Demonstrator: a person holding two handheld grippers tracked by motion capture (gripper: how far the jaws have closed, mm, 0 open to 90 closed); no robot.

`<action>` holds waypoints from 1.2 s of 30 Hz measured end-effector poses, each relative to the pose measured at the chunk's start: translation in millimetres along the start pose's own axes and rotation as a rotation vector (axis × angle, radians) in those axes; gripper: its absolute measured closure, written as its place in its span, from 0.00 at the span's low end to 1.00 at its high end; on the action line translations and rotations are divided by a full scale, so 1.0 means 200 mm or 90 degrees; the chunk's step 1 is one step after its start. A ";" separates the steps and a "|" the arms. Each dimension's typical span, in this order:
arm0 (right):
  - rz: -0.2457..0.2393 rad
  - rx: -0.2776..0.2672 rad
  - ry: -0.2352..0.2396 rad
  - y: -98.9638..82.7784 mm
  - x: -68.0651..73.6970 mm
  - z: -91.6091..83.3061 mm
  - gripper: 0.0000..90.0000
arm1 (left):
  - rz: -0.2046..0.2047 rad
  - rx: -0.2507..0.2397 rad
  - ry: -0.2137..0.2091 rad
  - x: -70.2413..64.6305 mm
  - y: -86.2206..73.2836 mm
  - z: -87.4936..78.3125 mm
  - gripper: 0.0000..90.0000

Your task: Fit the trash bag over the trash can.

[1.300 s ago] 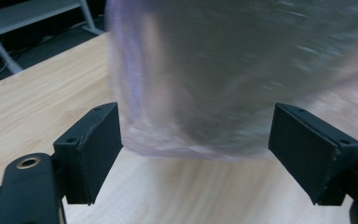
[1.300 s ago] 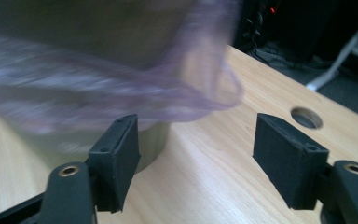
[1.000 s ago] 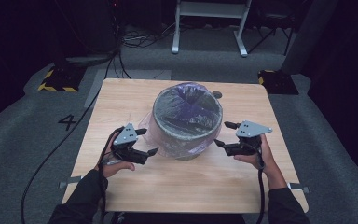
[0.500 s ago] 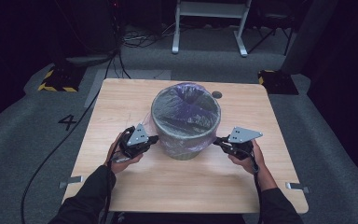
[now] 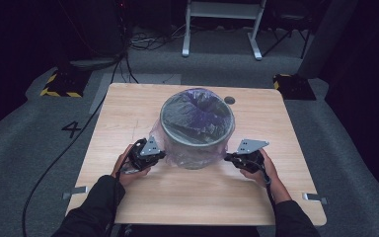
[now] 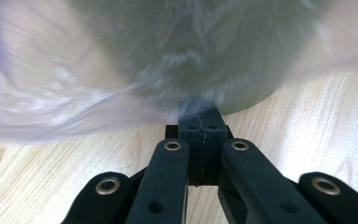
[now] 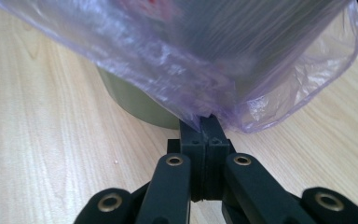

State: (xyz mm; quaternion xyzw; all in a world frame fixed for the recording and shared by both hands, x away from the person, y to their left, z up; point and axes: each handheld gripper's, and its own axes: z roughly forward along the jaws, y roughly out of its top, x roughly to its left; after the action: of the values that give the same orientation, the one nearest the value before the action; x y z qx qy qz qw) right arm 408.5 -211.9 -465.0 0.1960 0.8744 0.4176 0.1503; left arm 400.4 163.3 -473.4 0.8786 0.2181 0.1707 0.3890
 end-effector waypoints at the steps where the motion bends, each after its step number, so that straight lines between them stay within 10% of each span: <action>1: 0.001 0.004 0.000 0.00 -0.01 0.01 1.00 | 0.002 0.001 0.001 0.00 0.00 0.00 1.00; 12: 0.054 0.043 -0.014 -0.05 -0.06 0.05 0.97 | -0.038 -0.012 -0.013 0.03 -0.07 -0.04 1.00; 23: 0.095 -0.004 -0.006 -0.10 -0.07 -0.06 0.48 | -0.069 0.009 -0.009 0.00 -0.18 -0.15 0.55; 36: 0.121 -0.051 -0.017 -0.12 -0.06 -0.23 0.23 | -0.133 0.061 -0.002 -0.04 -0.29 -0.19 0.21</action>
State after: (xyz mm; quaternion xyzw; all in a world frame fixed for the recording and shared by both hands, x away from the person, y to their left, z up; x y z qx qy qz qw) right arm 393.4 -262.2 -455.7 0.2773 0.8327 0.4616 0.1292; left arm 360.7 217.7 -493.8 0.8692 0.3157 0.1168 0.3623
